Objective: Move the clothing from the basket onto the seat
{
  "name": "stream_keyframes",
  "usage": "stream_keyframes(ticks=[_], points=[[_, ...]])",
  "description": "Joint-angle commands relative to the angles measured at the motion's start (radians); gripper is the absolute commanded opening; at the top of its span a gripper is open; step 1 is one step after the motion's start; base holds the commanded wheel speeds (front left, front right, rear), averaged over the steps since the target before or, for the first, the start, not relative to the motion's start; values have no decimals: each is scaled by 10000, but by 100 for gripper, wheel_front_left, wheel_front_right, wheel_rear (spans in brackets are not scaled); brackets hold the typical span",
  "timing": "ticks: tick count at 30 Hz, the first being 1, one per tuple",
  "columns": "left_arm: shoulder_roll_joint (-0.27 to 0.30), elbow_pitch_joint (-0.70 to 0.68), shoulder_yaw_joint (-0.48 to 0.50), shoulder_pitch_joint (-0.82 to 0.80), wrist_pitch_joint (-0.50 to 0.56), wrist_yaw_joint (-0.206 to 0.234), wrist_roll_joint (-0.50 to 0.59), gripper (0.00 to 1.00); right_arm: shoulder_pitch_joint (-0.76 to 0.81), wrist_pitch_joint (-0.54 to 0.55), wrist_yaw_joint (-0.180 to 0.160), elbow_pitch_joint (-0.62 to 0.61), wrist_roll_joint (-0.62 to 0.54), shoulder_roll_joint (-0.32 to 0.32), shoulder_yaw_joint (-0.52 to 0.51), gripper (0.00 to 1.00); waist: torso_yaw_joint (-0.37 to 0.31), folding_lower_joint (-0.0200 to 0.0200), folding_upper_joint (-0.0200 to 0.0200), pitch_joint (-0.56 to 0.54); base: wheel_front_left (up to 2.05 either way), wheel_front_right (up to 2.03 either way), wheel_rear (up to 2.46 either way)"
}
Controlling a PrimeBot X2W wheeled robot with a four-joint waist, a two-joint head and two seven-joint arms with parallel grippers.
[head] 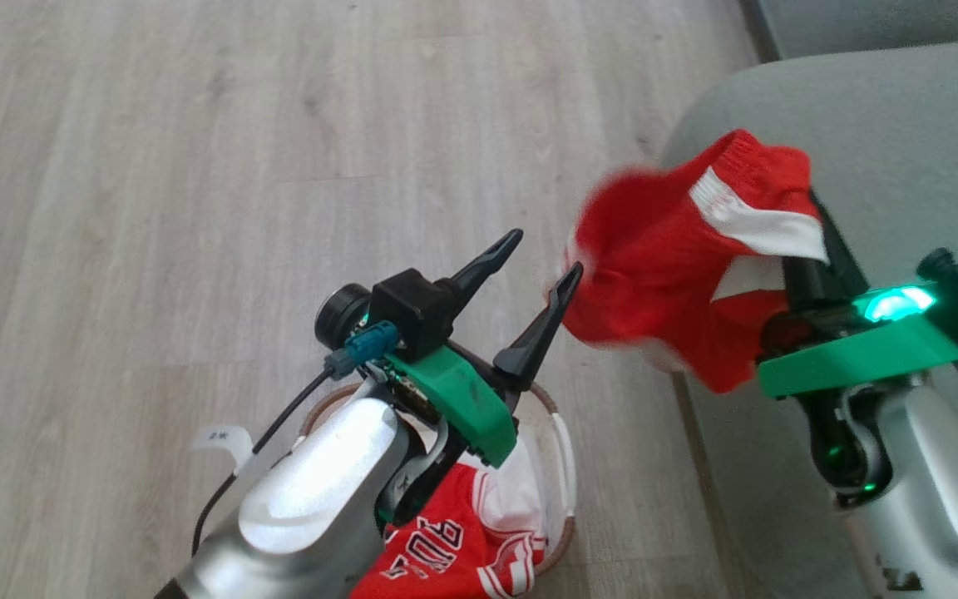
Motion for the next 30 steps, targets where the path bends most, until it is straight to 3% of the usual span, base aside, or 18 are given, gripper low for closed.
stream_keyframes(ticks=[1, 18, 30], points=[[88, -222, 278, -239, -107, -64, -97, 100, -159, -65, -2, -498, -103, -125, -13, 0, -395, 0, -1, -25, 0, 0, 0], [216, 828, 46, -282, -500, -57, 191, 100, 80, -65, -2, -2046, 283, -774, -1129, 0, -3125, 0, -1, 272, 0, 0, 0], [182, 1257, 74, -440, -756, -123, 334, 100, 280, -65, -2, -2919, 297, -1059, -1625, 0, -4110, 0, -1, 374, 0, 0, 0]])
